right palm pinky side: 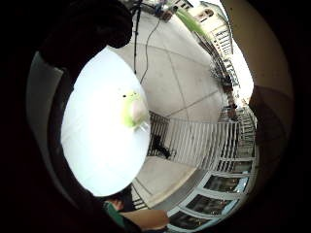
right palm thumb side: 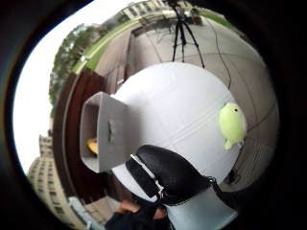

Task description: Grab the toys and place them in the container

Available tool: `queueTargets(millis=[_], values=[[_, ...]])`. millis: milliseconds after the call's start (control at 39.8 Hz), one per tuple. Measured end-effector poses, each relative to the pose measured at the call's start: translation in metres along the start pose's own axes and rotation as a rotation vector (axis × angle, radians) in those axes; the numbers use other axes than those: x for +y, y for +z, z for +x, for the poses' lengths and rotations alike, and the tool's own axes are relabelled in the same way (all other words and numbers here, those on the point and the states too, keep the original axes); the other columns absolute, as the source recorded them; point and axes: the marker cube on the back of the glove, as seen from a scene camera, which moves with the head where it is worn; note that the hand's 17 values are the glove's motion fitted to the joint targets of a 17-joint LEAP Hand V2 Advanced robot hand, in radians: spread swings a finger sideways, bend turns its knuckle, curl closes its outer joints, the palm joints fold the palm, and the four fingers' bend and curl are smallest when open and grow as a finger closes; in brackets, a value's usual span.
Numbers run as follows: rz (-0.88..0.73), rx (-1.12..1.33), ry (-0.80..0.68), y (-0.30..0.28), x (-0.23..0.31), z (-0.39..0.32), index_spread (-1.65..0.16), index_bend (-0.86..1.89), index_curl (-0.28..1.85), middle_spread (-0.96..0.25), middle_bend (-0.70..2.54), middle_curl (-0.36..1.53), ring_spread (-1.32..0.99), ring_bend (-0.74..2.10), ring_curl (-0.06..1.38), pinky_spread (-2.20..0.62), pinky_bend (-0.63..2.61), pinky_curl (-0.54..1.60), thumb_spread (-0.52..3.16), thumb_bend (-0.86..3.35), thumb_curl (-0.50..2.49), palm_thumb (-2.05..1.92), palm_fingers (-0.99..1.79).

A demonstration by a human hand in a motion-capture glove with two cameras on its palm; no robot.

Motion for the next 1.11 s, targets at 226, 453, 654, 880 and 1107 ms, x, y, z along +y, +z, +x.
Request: queueTargets(millis=[226, 453, 654, 880, 1107], values=[[-0.069, -0.041, 0.095, 0.068, -0.014, 0.054, -0.28, 0.08, 0.21, -0.08, 0.26, 0.42, -0.05, 0.36, 0.28, -0.01, 1.03, 0.37, 0.99, -0.08, 0.30, -0.10, -0.10], [-0.153, -0.051, 0.112, 0.131, -0.015, 0.081, -0.28, 0.07, 0.18, -0.08, 0.25, 0.42, -0.05, 0.36, 0.29, 0.00, 1.06, 0.37, 0.95, -0.09, 0.27, -0.10, -0.12], [-0.232, -0.055, 0.148, 0.175, -0.014, 0.091, -0.28, 0.05, 0.15, -0.07, 0.25, 0.42, -0.04, 0.36, 0.30, 0.02, 1.03, 0.36, 0.91, -0.08, 0.26, -0.09, -0.18], [-0.340, -0.052, 0.178, 0.205, -0.014, 0.099, -0.27, 0.01, 0.11, -0.06, 0.20, 0.41, -0.02, 0.33, 0.30, 0.04, 1.15, 0.38, 0.92, -0.02, 0.27, 0.01, -0.18], [-0.325, -0.062, 0.179, 0.229, -0.009, 0.102, -0.27, 0.00, 0.07, -0.05, 0.17, 0.39, -0.02, 0.43, 0.33, 0.00, 1.33, 0.42, 1.04, 0.14, 0.33, 0.34, -0.15]])
